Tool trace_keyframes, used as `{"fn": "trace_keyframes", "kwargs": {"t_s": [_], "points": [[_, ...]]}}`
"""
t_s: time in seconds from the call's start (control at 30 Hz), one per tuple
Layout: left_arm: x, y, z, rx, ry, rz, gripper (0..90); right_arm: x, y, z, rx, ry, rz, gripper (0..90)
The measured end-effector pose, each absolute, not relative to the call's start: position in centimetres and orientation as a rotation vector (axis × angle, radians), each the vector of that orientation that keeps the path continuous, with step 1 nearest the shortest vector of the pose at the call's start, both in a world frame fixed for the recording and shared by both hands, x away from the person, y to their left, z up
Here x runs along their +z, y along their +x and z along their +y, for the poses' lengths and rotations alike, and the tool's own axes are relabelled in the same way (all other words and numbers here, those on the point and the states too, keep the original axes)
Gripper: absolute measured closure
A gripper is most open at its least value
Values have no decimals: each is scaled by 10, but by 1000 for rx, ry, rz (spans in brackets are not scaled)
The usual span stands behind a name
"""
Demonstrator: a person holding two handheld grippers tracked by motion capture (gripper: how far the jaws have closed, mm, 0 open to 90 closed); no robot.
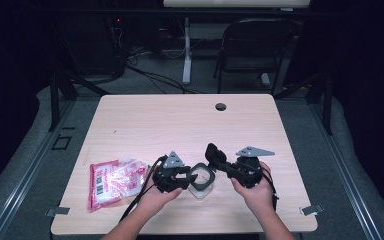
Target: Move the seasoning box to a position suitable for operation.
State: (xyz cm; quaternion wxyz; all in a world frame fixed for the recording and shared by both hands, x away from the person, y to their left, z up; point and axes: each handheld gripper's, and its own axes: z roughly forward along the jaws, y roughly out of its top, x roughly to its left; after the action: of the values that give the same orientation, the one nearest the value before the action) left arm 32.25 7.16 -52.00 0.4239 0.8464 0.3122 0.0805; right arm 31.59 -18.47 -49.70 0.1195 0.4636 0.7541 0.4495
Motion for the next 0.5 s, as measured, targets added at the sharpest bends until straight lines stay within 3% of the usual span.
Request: {"fn": "trace_keyframes", "kwargs": {"t_s": [0.4,0.5], "points": [[-521,321,73,173,2093,808,563,-500,328,-181,1335,1345,2207,828],[-520,322,75,171,2075,808,538,-500,328,-179,1322,1328,2228,728]]}}
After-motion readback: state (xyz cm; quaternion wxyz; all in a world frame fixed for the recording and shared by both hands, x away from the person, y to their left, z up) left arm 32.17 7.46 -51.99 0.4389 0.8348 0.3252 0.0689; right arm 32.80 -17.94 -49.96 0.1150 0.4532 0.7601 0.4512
